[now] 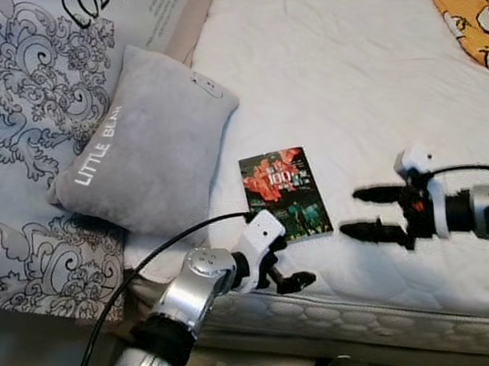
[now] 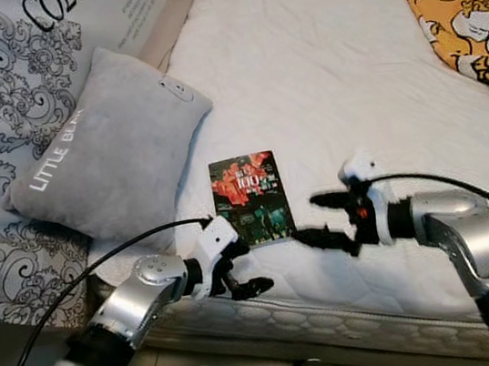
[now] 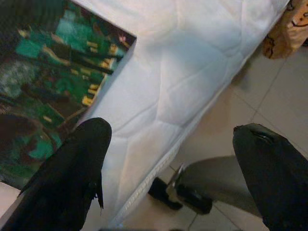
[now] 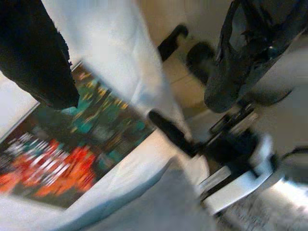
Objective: Clean up the room
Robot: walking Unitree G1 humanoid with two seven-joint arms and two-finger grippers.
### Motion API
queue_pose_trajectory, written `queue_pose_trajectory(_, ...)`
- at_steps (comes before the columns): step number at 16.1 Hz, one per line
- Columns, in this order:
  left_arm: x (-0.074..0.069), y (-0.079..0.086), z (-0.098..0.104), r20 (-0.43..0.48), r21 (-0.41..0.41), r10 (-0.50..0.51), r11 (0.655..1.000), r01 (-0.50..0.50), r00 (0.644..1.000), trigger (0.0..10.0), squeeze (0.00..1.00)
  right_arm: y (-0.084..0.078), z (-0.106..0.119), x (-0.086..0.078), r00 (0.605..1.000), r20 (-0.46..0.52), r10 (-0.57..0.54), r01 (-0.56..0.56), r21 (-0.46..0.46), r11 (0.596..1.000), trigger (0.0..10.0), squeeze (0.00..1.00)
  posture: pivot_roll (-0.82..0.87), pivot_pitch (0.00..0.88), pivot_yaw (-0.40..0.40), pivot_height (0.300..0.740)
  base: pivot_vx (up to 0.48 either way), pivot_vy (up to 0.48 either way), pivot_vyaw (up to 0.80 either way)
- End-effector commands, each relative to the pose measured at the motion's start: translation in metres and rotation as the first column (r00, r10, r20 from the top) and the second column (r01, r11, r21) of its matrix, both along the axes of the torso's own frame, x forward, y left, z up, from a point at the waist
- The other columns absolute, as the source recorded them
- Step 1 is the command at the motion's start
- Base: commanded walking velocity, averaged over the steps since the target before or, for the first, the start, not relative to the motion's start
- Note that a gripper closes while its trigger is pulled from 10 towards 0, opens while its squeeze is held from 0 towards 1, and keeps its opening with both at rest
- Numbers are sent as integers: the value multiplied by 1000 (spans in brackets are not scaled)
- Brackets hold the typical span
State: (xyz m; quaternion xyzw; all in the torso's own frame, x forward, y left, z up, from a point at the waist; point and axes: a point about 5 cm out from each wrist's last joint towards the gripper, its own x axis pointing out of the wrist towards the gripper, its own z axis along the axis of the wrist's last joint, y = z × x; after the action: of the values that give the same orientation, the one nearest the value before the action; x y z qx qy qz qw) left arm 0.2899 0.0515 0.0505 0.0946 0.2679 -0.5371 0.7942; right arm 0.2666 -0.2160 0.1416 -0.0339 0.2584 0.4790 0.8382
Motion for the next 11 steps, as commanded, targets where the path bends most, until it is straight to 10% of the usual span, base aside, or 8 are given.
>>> queue_pose_trajectory(1, 1, -3, -3, 2, 26, -22, 999, 22, 1000, 10000, 0, 5, -1, -9, 997, -42, 69, -70, -12, 997, 10000, 1000, -136, 105, 23, 740, 0, 0, 0)
queue_pose_trajectory(11, 25, 6, -13, 105, 199, 120, 970, -139, 987, 10000, 0, 6, -9, -21, 993, -95, 71, -78, -75, 994, 10000, 1000, -144, 131, 52, 740, 0, 0, 0)
